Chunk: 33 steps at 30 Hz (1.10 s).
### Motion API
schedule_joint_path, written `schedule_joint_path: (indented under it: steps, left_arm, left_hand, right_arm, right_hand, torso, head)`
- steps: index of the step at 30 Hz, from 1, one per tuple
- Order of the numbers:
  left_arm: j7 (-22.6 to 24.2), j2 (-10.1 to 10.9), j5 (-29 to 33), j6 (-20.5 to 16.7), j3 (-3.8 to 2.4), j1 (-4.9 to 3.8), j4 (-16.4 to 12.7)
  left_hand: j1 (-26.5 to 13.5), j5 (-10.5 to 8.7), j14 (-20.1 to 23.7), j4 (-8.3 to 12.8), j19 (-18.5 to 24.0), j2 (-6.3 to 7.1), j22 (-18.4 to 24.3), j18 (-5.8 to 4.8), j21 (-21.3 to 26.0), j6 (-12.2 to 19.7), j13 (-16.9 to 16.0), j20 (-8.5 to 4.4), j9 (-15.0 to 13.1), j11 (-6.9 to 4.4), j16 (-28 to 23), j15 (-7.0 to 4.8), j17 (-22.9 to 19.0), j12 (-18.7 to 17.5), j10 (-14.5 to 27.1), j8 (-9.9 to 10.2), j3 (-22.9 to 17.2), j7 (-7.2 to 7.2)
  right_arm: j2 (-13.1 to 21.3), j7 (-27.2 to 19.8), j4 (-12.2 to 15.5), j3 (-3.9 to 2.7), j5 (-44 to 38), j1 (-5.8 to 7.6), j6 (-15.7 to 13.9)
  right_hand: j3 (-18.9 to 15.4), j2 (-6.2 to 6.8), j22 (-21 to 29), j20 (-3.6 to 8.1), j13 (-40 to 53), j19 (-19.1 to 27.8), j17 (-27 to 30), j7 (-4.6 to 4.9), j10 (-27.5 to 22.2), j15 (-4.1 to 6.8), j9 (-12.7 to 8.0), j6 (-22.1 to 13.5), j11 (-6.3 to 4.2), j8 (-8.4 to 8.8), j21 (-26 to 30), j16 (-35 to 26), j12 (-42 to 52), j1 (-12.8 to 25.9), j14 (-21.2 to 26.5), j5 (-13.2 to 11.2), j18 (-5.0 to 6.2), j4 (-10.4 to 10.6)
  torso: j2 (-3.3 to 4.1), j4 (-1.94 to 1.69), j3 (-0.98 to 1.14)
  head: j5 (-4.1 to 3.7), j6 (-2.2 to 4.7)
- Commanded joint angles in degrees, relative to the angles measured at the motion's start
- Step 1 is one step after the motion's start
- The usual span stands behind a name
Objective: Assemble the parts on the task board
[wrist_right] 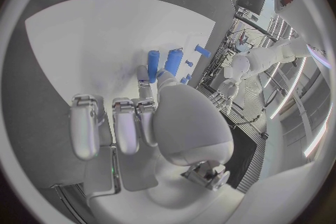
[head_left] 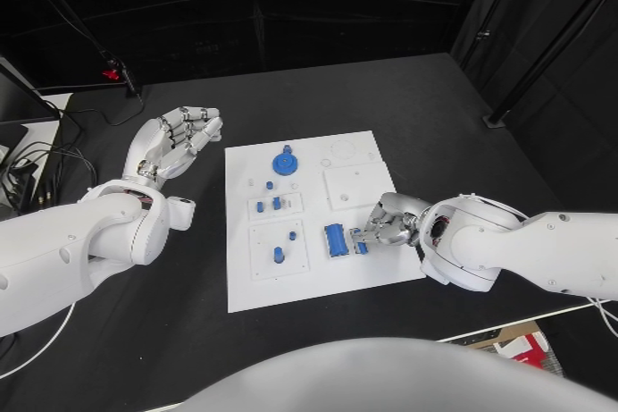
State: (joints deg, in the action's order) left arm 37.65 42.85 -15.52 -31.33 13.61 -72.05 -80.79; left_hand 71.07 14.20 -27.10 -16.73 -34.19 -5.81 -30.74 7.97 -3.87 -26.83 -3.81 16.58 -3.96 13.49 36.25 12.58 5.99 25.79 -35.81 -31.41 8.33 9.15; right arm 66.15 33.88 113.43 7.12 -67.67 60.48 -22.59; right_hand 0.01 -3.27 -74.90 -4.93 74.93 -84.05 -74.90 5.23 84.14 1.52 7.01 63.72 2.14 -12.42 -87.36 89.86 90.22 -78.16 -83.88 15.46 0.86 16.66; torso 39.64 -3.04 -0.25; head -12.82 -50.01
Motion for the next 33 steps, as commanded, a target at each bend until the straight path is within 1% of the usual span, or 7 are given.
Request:
schedule_joint_path:
  steps: [1,9,13,17,22,27,33]
  left_arm:
    - [0.38,-0.07,0.03,0.41,-0.05,-0.08,-0.04]
    - [0.32,-0.09,0.03,0.41,-0.05,-0.08,-0.03]
    - [0.27,-0.1,0.03,0.42,-0.05,-0.08,0.0]
    - [0.26,-0.13,0.03,0.45,-0.05,-0.08,0.01]
    - [0.25,-0.16,0.03,0.47,-0.05,-0.08,0.02]
    - [0.24,-0.09,0.03,0.5,-0.05,-0.08,0.0]
    - [0.2,0.06,0.03,0.55,-0.05,-0.08,-0.02]
  left_hand:
    - [0.13,0.24,0.41,0.04,-0.39,-0.57,0.05,-0.19,-0.18,0.32,0.07,-0.03,0.07,-0.05,0.18,-0.17,-0.05,0.22,0.23,-0.24,0.39,6.69]
    - [0.09,0.28,0.42,0.0,-0.39,-0.66,0.08,-0.19,-0.19,0.36,0.08,-0.03,0.07,-0.04,0.23,-0.17,-0.11,0.26,0.26,-0.26,0.43,6.69]
    - [0.1,0.3,0.42,0.01,-0.39,-0.69,0.09,-0.19,-0.19,0.37,0.08,-0.03,0.07,-0.04,0.25,-0.17,-0.12,0.28,0.27,-0.27,0.45,6.7]
    - [0.1,0.3,0.42,0.01,-0.39,-0.69,0.09,-0.19,-0.19,0.37,0.08,-0.03,0.07,-0.04,0.25,-0.17,-0.12,0.28,0.27,-0.27,0.45,6.7]
    - [0.12,0.33,0.42,0.01,-0.39,-0.73,0.11,-0.19,-0.2,0.39,0.08,-0.03,0.08,-0.04,0.28,-0.17,-0.15,0.3,0.28,-0.29,0.47,6.7]
    - [0.12,0.33,0.42,0.01,-0.39,-0.73,0.11,-0.19,-0.2,0.39,0.08,-0.03,0.08,-0.04,0.28,-0.17,-0.15,0.3,0.28,-0.29,0.47,6.7]
    - [0.15,0.39,0.42,0.02,-0.4,-0.79,0.13,-0.19,-0.2,0.41,0.08,-0.03,0.08,-0.04,0.33,-0.17,-0.19,0.33,0.29,-0.31,0.48,6.7]
  right_arm:
    - [-0.27,-0.14,0.07,-0.01,-0.4,0.05,0.95]
    - [-0.69,0.0,-0.27,-0.01,-1.64,0.05,1.81]
    - [-0.79,-0.03,-0.37,0.0,-2.14,0.04,1.88]
    - [-0.86,-0.12,-0.43,0.0,-2.49,0.04,1.53]
    - [-0.87,-0.08,-0.49,0.0,-2.74,0.04,1.22]
    - [-0.44,-0.59,-0.25,0.0,-3.19,0.04,0.37]
    - [1.62,-3.59,0.61,0.02,-2.44,0.01,-1.27]
  right_hand:
    - [-0.44,0.04,-14.0,0.5,15.07,-4.32,-15.1,0.39,5.86,0.4,-0.07,-0.2,-0.28,0.45,0.24,0.14,-0.22,0.53,-6.12,-0.48,-0.05,-0.11]
    - [-1.28,0.2,-13.9,0.5,15.07,-4.16,-15.1,0.74,5.86,0.35,-0.09,-0.59,0.02,1.21,0.52,0.14,-0.22,-0.42,-6.12,-2.84,0.03,-0.09]
    - [-3.78,0.43,-13.87,0.33,15.07,-4.11,-15.1,1.12,5.86,0.11,-0.01,-0.78,0.39,1.21,0.61,0.14,-0.22,3.03,-6.12,-5.23,0.04,0.12]
    - [-5.8,-0.16,-13.87,0.23,15.07,-4.11,-15.1,1.11,5.86,0.05,0.15,-0.89,0.39,1.06,0.62,0.14,-0.22,6.09,-6.12,-5.98,0.05,0.15]
    - [-6.87,-1.18,-13.87,0.21,15.07,-4.11,-15.1,1.04,5.86,0.06,0.31,-0.92,0.34,0.86,0.61,0.14,-0.22,7.32,-6.12,-6.62,0.05,0.17]
    - [-7.41,-1.28,-13.83,0.21,15.07,-4.05,-15.1,0.95,5.86,0.07,0.44,-0.78,0.26,0.67,0.73,0.14,-0.22,7.54,-6.12,-7.15,0.08,0.08]
    - [-10.36,-1.76,-13.8,0.46,15.07,-4.01,-15.1,0.5,5.86,0.39,1.29,0.01,-0.16,-0.51,0.81,0.14,-0.22,9.76,-6.12,-12.07,0.11,0.03]
  torso:
    - [-0.02,-0.02,0.01]
    - [0.0,0.01,0.0]
    - [-0.04,0.03,-0.04]
    - [-0.03,0.03,-0.02]
    - [-0.06,-0.03,0.01]
    - [-0.04,0.0,0.01]
    - [-0.03,0.11,-0.02]
  head:
    - [0.06,0.01]
    - [0.14,0.01]
    - [0.15,0.01]
    - [0.17,0.01]
    - [0.16,0.01]
    - [0.16,0.01]
    - [0.26,0.01]
